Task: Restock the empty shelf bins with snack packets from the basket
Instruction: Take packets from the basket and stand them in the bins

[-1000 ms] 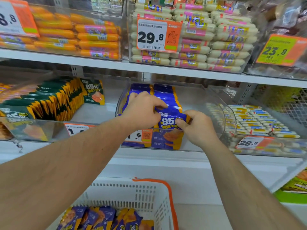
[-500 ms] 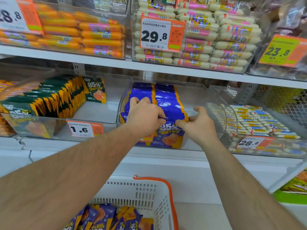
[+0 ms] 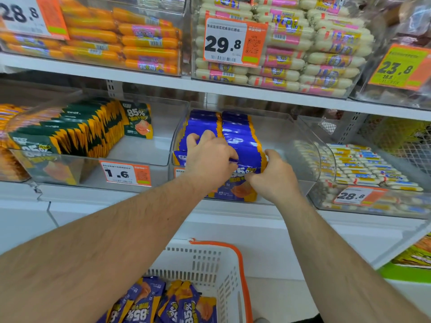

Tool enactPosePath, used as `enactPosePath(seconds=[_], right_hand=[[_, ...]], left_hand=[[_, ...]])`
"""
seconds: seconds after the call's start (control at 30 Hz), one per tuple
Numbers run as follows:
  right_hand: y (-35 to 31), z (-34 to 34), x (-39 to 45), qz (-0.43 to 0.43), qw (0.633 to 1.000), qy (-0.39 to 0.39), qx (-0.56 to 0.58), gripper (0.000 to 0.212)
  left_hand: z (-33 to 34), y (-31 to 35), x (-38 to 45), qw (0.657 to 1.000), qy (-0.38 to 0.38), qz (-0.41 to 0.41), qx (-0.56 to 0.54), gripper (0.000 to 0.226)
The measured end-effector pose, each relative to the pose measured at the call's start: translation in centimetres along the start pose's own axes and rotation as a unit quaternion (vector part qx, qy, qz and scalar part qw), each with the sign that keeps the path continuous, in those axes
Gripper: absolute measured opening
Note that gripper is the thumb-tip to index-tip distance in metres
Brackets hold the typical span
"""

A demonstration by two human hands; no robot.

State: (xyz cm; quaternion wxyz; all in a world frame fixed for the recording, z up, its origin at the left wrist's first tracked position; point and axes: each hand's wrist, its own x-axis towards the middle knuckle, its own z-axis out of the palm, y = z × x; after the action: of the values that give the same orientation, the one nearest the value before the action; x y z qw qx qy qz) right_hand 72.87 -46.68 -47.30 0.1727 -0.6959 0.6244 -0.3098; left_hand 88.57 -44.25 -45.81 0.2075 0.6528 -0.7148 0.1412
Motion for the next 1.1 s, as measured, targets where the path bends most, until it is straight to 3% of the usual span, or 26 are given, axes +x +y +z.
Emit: enactPosePath(seconds=[0.1, 0.17, 0.23, 0.33, 0.43, 0.53, 0.67, 0.73, 0.8, 0.93, 1.1], right_hand=[[-0.6, 0.7, -1.6, -0.05, 0.989, 0.119, -0.068, 0.058], [-1.2, 1.6, -2.8, -0.173, 0.957, 0.226, -0.06, 0.047], [-2.0, 3.4, -4.4, -0.286, 0.926, 0.247, 0.005, 0.031], [-2.0, 8.2, -7.4, -0.341, 0.932, 0.108, 0.056, 0.018], [0.0, 13.8, -9.6, -0.267, 0.952, -0.149, -0.024, 0.013], [3.1, 19.5, -11.0, -0.182, 0.896, -0.364, -0.177, 0.011], [8.3, 26.0, -14.3, -0.097, 0.806, -0.516, -0.272, 0.021], [10.9, 27.8, -16.2, -0.1, 0.76, -0.551, -0.328, 0.005], [13.6, 29.4, -17.7, -0.119, 0.75, -0.552, -0.345, 0.024], [15.8, 30.9, -20.1, -0.174, 0.77, -0.512, -0.338, 0.044], [15.9, 31.4, -21.7, -0.175, 0.776, -0.479, -0.372, 0.058]], left_hand=[[-0.3, -0.4, -1.3, 0.997, 0.064, 0.02, -0.026, 0.039], [-0.3, -1.1, -2.7, 0.989, 0.13, 0.035, -0.066, 0.039], [-0.3, -2.4, -4.9, 0.98, 0.167, 0.035, -0.098, 0.035], [1.3, -5.4, -9.6, 0.99, 0.065, 0.005, -0.129, 0.032], [3.5, -8.0, -14.4, 0.983, -0.116, -0.064, -0.129, 0.028], [5.4, -9.5, -17.4, 0.952, -0.254, -0.109, -0.131, 0.024], [7.8, -10.4, -19.6, 0.906, -0.347, -0.142, -0.198, 0.025], [9.0, -10.7, -20.6, 0.892, -0.373, -0.148, -0.208, 0.026], [10.2, -11.1, -21.4, 0.879, -0.394, -0.158, -0.218, 0.025], [11.8, -11.6, -22.1, 0.864, -0.412, -0.176, -0.231, 0.029], [12.8, -12.4, -22.3, 0.854, -0.418, -0.197, -0.238, 0.028]])
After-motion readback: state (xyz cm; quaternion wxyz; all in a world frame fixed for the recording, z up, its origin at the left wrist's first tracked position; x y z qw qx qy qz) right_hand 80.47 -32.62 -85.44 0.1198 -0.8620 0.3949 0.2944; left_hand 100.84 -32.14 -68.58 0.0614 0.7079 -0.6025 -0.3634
